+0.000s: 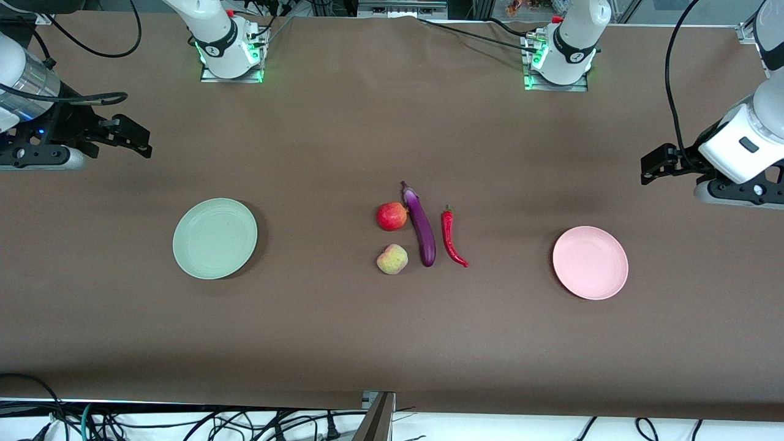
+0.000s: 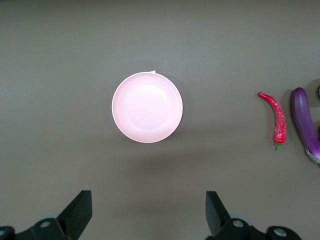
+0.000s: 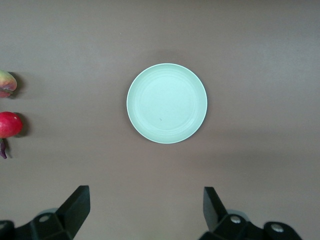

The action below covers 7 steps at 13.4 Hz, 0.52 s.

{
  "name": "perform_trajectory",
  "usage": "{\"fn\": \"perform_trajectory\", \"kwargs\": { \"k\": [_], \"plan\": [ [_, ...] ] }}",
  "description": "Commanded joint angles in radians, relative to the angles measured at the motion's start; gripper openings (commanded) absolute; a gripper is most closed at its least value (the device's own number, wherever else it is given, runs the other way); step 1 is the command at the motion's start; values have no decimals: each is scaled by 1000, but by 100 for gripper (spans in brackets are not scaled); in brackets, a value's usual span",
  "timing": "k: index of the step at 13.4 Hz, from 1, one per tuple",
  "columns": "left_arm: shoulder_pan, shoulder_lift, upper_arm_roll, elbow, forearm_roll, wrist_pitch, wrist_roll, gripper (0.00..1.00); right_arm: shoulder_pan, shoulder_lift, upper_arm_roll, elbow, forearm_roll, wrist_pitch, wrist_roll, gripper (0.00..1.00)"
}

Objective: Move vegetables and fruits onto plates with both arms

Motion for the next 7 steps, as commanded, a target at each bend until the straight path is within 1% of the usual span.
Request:
{"fn": "perform_trajectory", "kwargs": {
  "k": [1, 3, 6, 7],
  "plan": [
    [-3, -5, -1, 12, 7, -14, -9, 100, 2, -14, 1, -20, 14, 3, 17, 100],
    [-3, -7, -2, 7, 7, -19, -6, 100, 1, 7, -1, 17, 13, 3, 17, 100],
    [-21, 5, -2, 9, 4, -13, -10, 100, 2, 10, -1, 20, 14, 20, 3, 100],
    [-42, 36, -2, 7, 4, -13, 2, 100, 5, 13, 1, 21, 13, 23, 0, 100]
  ]
}}
